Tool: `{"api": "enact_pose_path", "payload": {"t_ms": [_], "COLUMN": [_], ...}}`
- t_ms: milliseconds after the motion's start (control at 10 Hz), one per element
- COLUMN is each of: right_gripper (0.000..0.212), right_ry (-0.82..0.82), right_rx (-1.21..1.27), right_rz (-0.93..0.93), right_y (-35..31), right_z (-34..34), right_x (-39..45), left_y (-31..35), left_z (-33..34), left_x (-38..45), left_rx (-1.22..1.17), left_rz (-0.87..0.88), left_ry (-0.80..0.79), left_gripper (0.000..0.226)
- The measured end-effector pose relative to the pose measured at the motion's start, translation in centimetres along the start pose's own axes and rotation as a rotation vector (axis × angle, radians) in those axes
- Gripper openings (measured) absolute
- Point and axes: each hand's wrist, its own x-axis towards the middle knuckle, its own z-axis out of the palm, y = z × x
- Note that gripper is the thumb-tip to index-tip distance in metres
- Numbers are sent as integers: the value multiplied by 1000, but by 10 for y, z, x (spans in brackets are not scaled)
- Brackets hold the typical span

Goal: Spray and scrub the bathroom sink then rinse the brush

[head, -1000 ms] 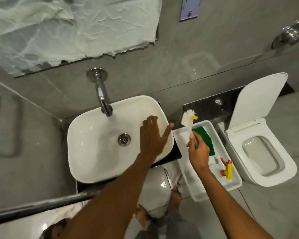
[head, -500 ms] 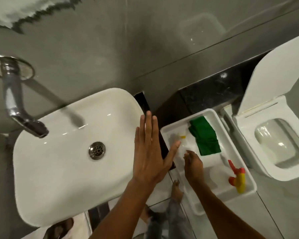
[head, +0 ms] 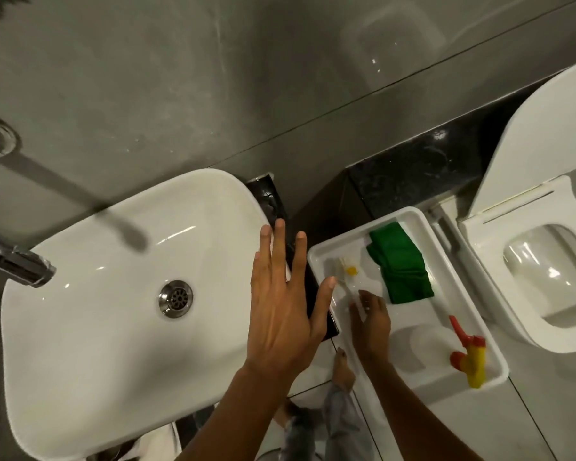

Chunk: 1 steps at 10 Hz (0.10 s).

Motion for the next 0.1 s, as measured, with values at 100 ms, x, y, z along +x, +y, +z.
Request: {"api": "enact_pose_path", "payload": {"t_ms": [100], "right_gripper": [41], "right_ry": [44], "right_rx": [9], "right_rz": [3], "right_y": [-2], "right_z": [0], "right_x": [-2], "left_y": [1], "left_z": [-1], "left_x": [1], "left_rx": [37], "left_rz": [19], "left_ry": [31], "left_gripper": [74]}}
